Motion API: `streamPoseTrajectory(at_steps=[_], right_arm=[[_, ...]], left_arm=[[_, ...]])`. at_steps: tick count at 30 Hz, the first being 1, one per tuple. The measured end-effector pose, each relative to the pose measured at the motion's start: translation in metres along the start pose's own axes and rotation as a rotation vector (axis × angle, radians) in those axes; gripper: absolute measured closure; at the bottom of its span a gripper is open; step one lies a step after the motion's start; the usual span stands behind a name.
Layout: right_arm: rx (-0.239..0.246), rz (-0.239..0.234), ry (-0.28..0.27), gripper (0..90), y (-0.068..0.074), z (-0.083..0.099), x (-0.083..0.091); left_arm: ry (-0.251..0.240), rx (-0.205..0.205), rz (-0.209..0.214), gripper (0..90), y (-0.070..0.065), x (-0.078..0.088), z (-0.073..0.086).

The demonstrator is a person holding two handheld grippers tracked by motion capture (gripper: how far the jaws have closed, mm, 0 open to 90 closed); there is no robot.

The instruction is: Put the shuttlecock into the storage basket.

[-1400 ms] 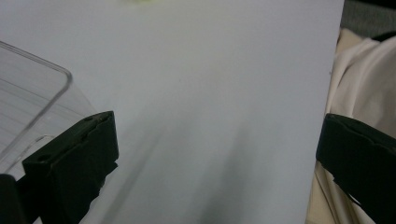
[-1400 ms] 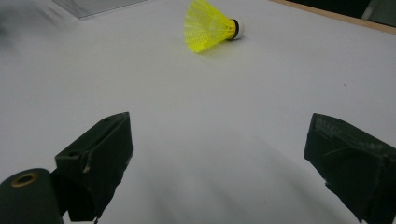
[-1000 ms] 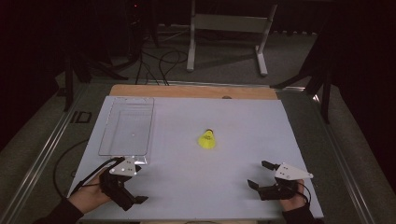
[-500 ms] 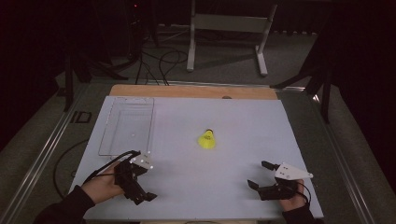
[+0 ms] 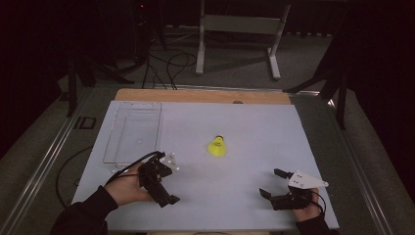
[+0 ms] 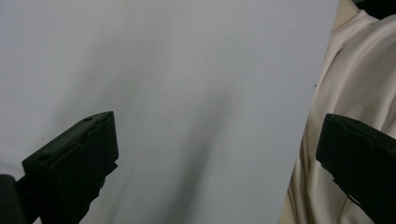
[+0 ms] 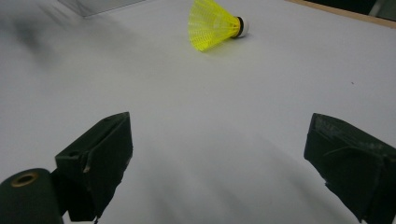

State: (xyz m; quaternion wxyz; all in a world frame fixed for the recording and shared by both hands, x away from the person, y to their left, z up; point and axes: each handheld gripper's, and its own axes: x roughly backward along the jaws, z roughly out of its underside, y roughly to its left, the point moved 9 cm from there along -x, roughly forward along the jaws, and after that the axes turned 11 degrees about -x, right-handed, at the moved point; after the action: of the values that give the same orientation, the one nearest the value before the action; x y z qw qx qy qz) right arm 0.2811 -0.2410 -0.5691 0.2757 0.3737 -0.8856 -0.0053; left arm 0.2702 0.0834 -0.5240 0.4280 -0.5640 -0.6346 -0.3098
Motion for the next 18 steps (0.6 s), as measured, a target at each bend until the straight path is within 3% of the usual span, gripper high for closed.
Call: streamPoseTrajectory(at_steps=[7, 18], right_arm=[[-0.001, 0.000, -0.001, 8.2, 0.000, 0.000, 0.000], [-0.001, 0.001, -0.006, 8.2, 0.000, -0.001, 0.000]], left_arm=[[0.033, -0.008, 0.008, 0.0, 0.004, -0.010, -0.014], [0.067, 0.031, -0.009, 0.0, 0.016, -0.021, -0.026]])
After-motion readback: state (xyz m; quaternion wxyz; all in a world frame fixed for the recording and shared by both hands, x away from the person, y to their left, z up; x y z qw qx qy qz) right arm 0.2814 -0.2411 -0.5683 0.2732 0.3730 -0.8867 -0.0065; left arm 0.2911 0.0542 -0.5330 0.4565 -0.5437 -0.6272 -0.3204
